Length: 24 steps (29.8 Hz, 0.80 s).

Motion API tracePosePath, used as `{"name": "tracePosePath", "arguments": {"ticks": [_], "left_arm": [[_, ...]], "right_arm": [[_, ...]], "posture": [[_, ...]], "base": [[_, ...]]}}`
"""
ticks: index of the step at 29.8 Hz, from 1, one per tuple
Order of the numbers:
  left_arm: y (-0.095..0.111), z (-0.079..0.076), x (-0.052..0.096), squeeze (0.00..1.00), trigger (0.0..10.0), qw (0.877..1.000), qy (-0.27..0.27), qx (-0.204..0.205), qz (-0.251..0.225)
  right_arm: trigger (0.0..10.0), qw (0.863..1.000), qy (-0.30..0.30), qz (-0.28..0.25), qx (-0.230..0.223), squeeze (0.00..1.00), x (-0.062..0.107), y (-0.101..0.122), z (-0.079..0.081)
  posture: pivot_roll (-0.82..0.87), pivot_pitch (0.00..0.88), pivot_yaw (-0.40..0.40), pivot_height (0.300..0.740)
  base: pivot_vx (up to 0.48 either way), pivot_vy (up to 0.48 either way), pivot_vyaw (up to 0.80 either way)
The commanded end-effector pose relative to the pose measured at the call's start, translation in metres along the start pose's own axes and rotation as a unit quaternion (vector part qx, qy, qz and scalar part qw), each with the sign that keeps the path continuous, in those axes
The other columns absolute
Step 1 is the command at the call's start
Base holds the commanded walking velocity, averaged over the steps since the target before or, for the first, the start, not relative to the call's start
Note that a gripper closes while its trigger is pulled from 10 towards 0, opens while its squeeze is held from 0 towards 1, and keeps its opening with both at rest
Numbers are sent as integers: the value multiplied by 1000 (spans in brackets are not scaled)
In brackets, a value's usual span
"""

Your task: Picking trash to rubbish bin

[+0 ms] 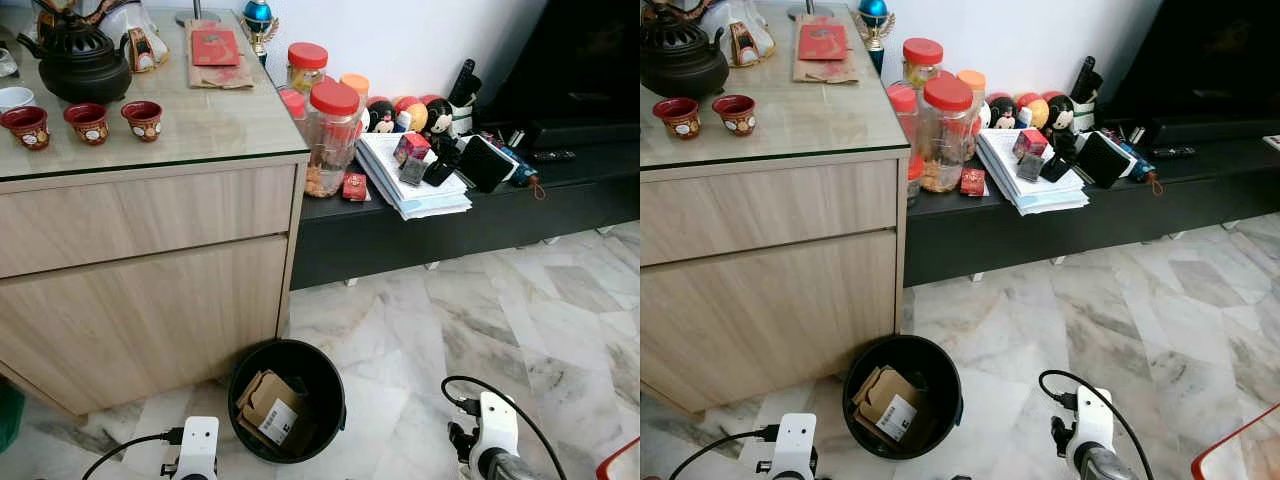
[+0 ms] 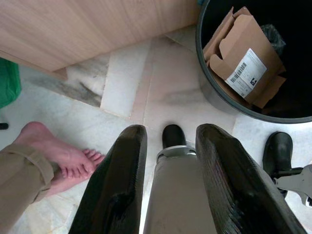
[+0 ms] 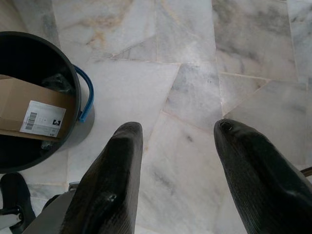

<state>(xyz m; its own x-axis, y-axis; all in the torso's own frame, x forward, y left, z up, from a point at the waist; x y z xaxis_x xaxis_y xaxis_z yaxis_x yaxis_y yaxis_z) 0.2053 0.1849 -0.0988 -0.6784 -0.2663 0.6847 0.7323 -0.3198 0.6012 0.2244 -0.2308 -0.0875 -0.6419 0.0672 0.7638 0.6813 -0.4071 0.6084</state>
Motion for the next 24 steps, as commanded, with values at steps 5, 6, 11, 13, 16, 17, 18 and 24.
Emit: {"name": "tracePosePath", "arguments": {"ticks": [5,6,11,13,16,17,18,24], "left_arm": [[-20,-10,7,0,10000,999,-18,2,34],[-20,-10,7,0,10000,999,-18,2,34],[-19,-10,7,0,10000,999,-19,4,33],[-19,-10,6,0,10000,999,-19,4,33],[-19,-10,6,0,10000,999,-19,4,32],[-18,-10,6,0,10000,999,-19,4,32],[-18,-10,6,0,10000,999,-19,4,32],[-17,-10,6,0,10000,999,-20,5,32]], "right_arm": [[10000,1000,-9,-10,-6,0,1,3,-5],[10000,1000,-9,-10,-6,0,1,3,-5],[10000,1000,-7,-11,-7,0,1,4,-4],[10000,1000,-7,-12,-8,0,0,5,-4],[10000,1000,-7,-14,-7,0,0,6,-3],[10000,1000,-7,-15,-8,0,0,6,-3],[10000,1000,-7,-15,-8,0,0,6,-3],[10000,1000,-7,-16,-9,0,0,7,-2]], "posture": [[84,129,-187,728],[83,130,-187,728],[78,135,-185,728],[77,135,-185,728],[76,134,-184,728],[77,134,-185,728],[77,134,-185,728],[76,130,-183,728]], "base": [[-153,0,0],[-262,0,0],[-266,0,0],[-264,0,0],[-266,0,0],[-262,0,0],[-262,0,0],[-265,0,0]]}}
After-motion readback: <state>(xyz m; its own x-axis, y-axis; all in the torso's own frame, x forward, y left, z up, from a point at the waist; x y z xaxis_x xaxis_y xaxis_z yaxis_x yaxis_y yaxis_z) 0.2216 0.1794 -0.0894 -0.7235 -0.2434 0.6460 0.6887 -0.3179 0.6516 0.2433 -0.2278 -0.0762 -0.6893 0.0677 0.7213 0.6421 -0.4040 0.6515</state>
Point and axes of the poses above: a point about 5 cm out from each wrist's last joint towards the gripper, its own x axis pointing back from the gripper into the wrist, its own y axis along the axis of the wrist's last joint, z = x × y, the point moved 3 cm from there along -x, pointing out of the wrist towards the gripper, and after that the axes turned 14 degrees about -x, right-handed, at the moved point
